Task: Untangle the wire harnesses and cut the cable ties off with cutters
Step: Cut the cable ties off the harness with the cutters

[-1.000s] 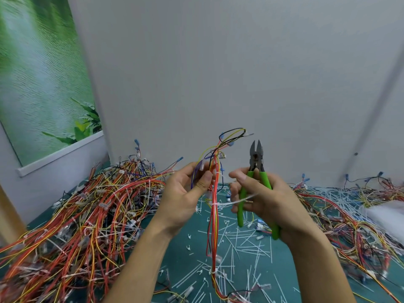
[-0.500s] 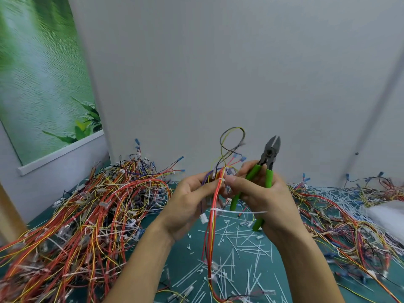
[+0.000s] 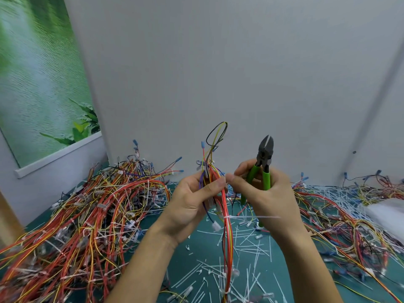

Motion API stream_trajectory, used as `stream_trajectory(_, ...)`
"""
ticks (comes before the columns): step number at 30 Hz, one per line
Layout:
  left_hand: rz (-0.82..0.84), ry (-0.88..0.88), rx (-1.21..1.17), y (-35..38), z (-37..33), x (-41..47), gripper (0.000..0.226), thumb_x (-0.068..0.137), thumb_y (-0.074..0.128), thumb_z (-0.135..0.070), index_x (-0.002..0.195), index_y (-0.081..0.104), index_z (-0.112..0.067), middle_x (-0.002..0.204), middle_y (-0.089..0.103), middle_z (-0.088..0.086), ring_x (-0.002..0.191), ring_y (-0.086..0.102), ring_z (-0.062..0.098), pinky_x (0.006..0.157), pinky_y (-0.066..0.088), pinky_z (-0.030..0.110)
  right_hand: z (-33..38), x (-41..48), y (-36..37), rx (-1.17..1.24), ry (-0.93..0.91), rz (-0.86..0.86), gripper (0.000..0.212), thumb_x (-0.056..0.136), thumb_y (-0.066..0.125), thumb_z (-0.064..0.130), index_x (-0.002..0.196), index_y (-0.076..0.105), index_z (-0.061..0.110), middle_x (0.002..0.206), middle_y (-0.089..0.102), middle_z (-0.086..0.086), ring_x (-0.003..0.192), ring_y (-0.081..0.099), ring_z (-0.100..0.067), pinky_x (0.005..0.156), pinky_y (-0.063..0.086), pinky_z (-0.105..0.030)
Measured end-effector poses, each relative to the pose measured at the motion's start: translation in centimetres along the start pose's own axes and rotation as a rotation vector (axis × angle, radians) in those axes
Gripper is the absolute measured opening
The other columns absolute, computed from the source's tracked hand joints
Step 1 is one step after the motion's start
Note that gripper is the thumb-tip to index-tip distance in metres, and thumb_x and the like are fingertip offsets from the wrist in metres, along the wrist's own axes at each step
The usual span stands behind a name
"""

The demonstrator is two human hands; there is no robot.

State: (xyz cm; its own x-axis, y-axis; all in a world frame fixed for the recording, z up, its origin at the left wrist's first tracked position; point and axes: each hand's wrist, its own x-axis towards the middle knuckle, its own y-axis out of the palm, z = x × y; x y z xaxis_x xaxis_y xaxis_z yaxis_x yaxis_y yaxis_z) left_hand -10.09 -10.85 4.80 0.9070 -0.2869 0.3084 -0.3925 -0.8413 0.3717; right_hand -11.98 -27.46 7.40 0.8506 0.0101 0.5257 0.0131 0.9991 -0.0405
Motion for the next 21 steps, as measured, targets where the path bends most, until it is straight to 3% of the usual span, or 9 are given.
stream_trajectory(5,-0.043,0.061,0.1,-0.1,-0.2,-0.1,0.035,0.079,0.077,-0.031,0.101,0.07,-0.005,0.095,0.061,0.019,0.087,0.059,0.022,0.077,0.054,0.032,-0.3,0.0,-0.3,-0.118,-0.04,-0.014,0.01,0.086,0.081,0.023,0.083,0.071,0.024,0.076,0.073,-0.001,0.073,0.071,-0.027,0.071,0.061,-0.039)
stream_trajectory(12,-0.048,0.099,0.175,-0.3,0.2,-0.1,0.007,0.087,0.072,-0.023,0.091,0.072,-0.017,0.087,0.067,0.008,0.084,0.062,0.018,0.076,0.055,0.025,-0.6,0.2,-0.1,-0.065,-0.003,-0.082,0.011,0.084,0.084,0.02,0.084,0.073,0.024,0.077,0.075,-0.005,0.072,0.075,-0.025,0.074,0.064,-0.036)
stream_trajectory(17,-0.042,0.079,0.09,-0.1,0.4,0.0,0.022,0.082,0.076,-0.026,0.096,0.071,-0.01,0.089,0.066,0.01,0.086,0.062,0.018,0.079,0.057,0.027,-0.7,0.1,0.4,0.027,0.027,-0.132,0.017,0.084,0.082,0.009,0.08,0.07,0.021,0.077,0.071,-0.012,0.074,0.072,-0.029,0.072,0.062,-0.032)
stream_trajectory(21,-0.017,0.067,0.01,0.3,0.4,0.0,0.019,0.078,0.078,-0.026,0.091,0.074,-0.012,0.085,0.068,0.008,0.08,0.064,0.017,0.074,0.059,0.029,-0.5,0.1,0.8,0.122,0.058,-0.158,0.017,0.084,0.08,0.003,0.085,0.066,0.013,0.075,0.066,-0.014,0.071,0.067,-0.019,0.07,0.061,-0.027)
